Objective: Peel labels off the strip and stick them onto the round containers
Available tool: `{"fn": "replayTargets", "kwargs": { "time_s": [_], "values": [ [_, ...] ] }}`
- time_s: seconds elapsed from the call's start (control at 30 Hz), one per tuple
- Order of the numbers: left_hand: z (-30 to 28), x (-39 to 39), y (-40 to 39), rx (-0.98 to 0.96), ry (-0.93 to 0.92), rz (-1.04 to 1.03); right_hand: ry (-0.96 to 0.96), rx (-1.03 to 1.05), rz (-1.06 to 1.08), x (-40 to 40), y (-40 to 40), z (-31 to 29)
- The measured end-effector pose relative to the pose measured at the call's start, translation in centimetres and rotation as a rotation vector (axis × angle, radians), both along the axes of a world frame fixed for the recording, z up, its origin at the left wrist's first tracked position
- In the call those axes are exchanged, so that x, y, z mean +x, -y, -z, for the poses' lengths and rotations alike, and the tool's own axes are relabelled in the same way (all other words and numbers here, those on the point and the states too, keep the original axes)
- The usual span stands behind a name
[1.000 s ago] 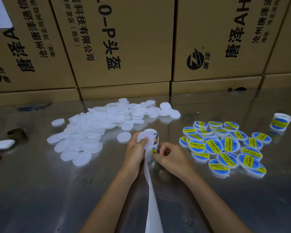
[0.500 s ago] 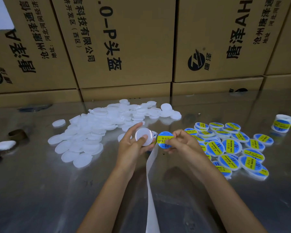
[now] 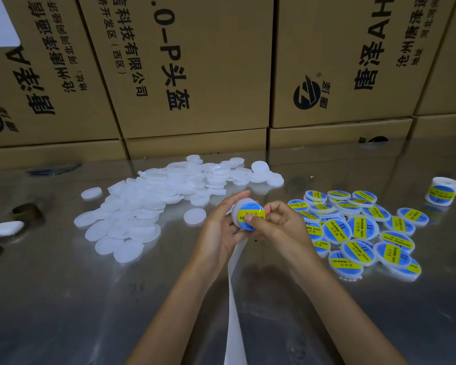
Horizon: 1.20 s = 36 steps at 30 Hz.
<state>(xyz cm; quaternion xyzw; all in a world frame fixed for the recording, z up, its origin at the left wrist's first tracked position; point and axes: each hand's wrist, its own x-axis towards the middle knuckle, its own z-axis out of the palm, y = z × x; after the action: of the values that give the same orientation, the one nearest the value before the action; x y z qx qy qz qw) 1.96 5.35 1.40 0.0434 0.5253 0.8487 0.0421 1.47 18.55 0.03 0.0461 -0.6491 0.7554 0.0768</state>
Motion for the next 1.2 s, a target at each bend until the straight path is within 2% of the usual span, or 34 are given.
{"fn": "replayTargets", "kwargs": {
  "time_s": [0.4,0.6,0.7,0.8,0.97,1.1,1.2],
  "values": [
    [-0.2,0.3,-0.6,-0.081,-0.042,0.004,-0.01,-0.015,0.048,0.0,0.1,0.2],
    [-0.4,0.7,-0.9,-0.128,-0.102,0.002,-0.043,0.029,0.101,-0.3,0.1,0.4],
    [-0.3,0.7,-0.9,-0.132,-0.11,-0.002,-0.097,0.116,0.173,-0.4,0.2,0.7],
    [-0.4,0.6,-0.7,-0.054,-0.096,0.004,-0.164,0.28,0.286,-0.6,0.1,1.0],
    [-0.4,0.7,-0.8,0.139,-0.013,0.035,-0.284,0.372,0.342,-0.1,0.5,1.3],
    [-0.9,1.0,-0.7,0.293,0.052,0.041,-0.22,0.366,0.339,0.1,0.7,1.1],
    [-1.2,1.2,-1.2,0.347,0.06,0.042,-0.186,0.454,0.338,0.4,0.8,1.2]
  ]
}}
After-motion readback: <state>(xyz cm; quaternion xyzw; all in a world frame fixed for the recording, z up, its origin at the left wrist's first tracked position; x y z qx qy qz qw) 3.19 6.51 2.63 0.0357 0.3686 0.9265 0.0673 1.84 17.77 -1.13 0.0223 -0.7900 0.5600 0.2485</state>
